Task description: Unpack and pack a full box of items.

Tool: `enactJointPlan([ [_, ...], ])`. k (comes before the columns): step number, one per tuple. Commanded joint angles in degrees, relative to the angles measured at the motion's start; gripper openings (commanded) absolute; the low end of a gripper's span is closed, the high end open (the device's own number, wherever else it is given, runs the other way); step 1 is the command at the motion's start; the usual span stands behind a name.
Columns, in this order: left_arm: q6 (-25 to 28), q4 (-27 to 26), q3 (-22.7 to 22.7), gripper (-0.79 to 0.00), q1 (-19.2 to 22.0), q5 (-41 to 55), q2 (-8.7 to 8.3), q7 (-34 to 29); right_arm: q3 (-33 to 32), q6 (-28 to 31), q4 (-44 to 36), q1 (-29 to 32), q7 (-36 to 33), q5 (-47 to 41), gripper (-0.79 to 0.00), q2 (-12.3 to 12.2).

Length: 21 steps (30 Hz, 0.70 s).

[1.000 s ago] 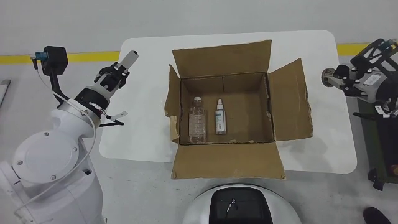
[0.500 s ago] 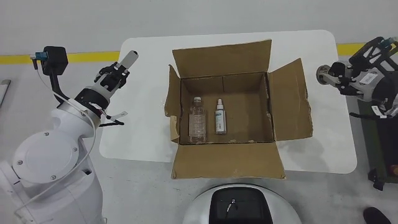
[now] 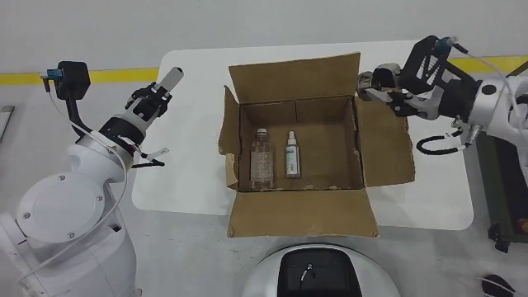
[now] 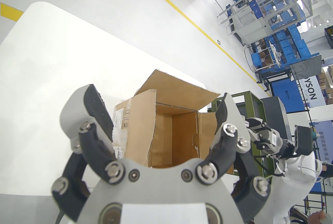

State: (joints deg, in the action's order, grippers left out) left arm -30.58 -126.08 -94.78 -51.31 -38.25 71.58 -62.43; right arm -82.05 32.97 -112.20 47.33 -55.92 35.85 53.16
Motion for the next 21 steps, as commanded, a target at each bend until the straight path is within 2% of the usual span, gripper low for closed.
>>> enactJointPlan([
  [1, 0.0, 0.0, 0.0, 0.000, 0.0, 0.0, 0.00, 0.0, 2.6, -0.1, 1.2, -1.5, 0.2, 1.1, -0.785, 0.2],
  [18, 0.0, 0.0, 0.0, 0.000, 0.0, 0.0, 0.00, 0.0, 2.6, -0.1, 1.2, -1.5, 0.2, 1.1, -0.785, 0.2],
  [21, 0.0, 0.0, 0.0, 0.000, 0.0, 0.0, 0.00, 0.0, 4.8, -0.9, 0.2, -1.0, 2.4, 3.3, -0.785, 0.4],
])
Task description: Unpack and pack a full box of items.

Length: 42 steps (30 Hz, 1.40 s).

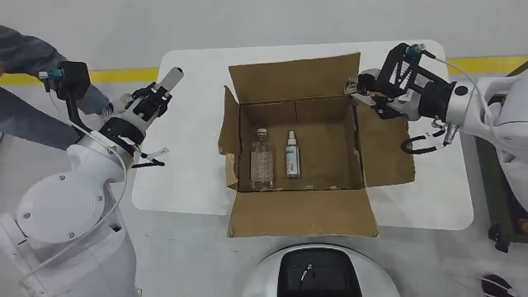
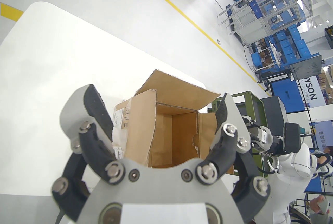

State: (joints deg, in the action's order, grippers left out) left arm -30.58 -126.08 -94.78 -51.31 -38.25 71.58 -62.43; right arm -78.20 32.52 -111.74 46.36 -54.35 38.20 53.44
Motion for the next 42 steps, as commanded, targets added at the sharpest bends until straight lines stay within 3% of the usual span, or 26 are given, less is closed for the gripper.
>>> enactJointPlan([
  [1, 0.0, 0.0, 0.0, 0.000, 0.0, 0.0, 0.00, 0.0, 1.9, -1.0, -0.4, -0.3, 1.7, 1.6, -0.785, 0.2],
  [12, 0.0, 0.0, 0.0, 0.000, 0.0, 0.0, 0.00, 0.0, 12.6, -3.2, 3.6, -5.9, 8.9, 2.8, -0.785, 2.1],
  [18, 0.0, 0.0, 0.0, 0.000, 0.0, 0.0, 0.00, 0.0, 18.7, -2.2, 7.1, -9.6, 9.6, 1.9, -0.785, 3.4],
  [30, 0.0, 0.0, 0.0, 0.000, 0.0, 0.0, 0.00, 0.0, 25.9, -2.5, 12.4, -13.3, 6.9, 1.5, -0.785, 5.2],
  [42, 0.0, 0.0, 0.0, 0.000, 0.0, 0.0, 0.00, 0.0, 30.5, -7.4, 17.2, -16.4, -3.1, -3.5, -0.785, 6.7],
])
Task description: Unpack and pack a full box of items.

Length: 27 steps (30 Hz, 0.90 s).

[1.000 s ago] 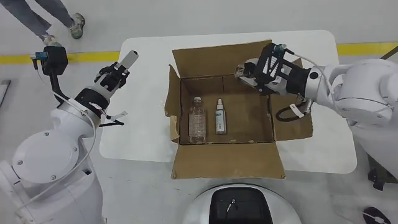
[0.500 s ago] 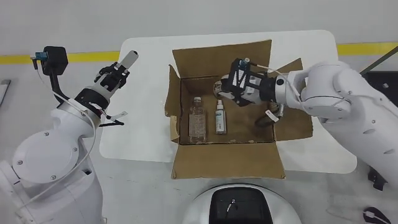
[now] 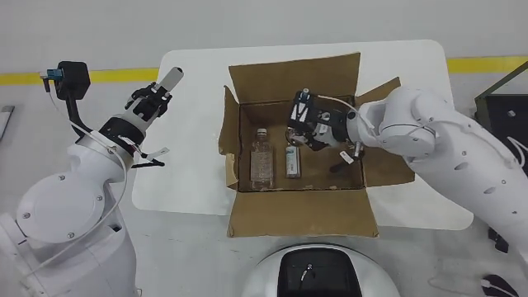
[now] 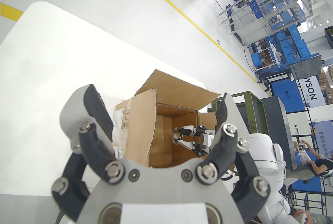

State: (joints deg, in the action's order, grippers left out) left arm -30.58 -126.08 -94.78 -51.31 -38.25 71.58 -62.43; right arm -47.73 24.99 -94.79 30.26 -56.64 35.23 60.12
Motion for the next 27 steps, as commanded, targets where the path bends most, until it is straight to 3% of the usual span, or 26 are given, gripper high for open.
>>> enactJointPlan([
  [1, 0.0, 0.0, 0.0, 0.000, 0.0, 0.0, 0.00, 0.0, 0.0, 0.2, 0.5, -0.5, -1.5, -1.1, -0.785, 0.1],
  [14, 0.0, 0.0, 0.0, 0.000, 0.0, 0.0, 0.00, 0.0, 0.4, 0.4, 1.0, -0.1, -2.6, -1.3, -0.785, 0.1],
  [19, 0.0, 0.0, 0.0, 0.000, 0.0, 0.0, 0.00, 0.0, 3.2, -6.1, 3.5, -0.3, -5.8, 2.9, -0.785, 0.8],
  [27, 0.0, 0.0, 0.0, 0.000, 0.0, 0.0, 0.00, 0.0, 9.8, -12.1, 9.8, -3.4, -12.9, 0.1, -0.785, 3.7],
])
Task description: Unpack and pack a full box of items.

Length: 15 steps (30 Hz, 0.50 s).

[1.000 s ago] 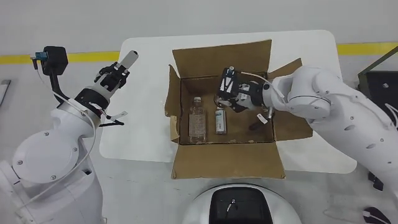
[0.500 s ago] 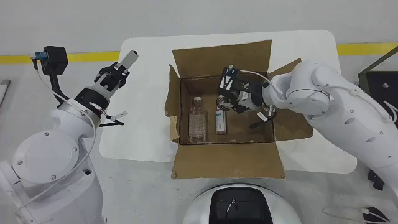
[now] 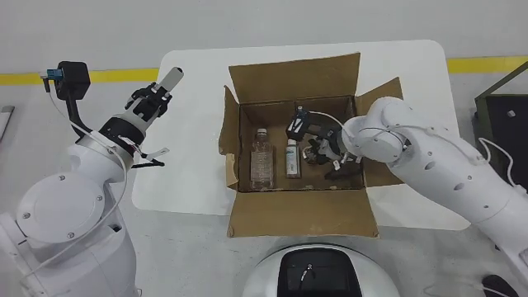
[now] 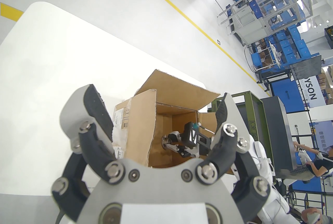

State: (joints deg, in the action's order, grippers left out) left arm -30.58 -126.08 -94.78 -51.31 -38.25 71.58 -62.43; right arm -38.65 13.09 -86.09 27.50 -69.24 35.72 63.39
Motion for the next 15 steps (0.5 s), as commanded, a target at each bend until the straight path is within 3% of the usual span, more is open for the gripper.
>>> enactJointPlan([
  [1, 0.0, 0.0, 0.0, 0.000, 0.0, 0.0, 0.00, 0.0, 1.4, -0.3, 2.0, -1.1, -0.5, -0.5, -0.785, 0.8],
  [12, 0.0, 0.0, 0.0, 0.000, 0.0, 0.0, 0.00, 0.0, 6.9, -1.8, 9.2, -4.8, -1.4, 0.9, -0.785, 4.4],
  [13, 0.0, 0.0, 0.0, 0.000, 0.0, 0.0, 0.00, 0.0, 7.0, -1.7, 9.8, -5.0, -1.1, 0.9, -0.656, 4.6],
  [15, 0.0, 0.0, 0.0, 0.000, 0.0, 0.0, 0.00, 0.0, 7.2, -1.7, 10.7, -5.3, -0.7, 1.0, -0.597, 5.0],
])
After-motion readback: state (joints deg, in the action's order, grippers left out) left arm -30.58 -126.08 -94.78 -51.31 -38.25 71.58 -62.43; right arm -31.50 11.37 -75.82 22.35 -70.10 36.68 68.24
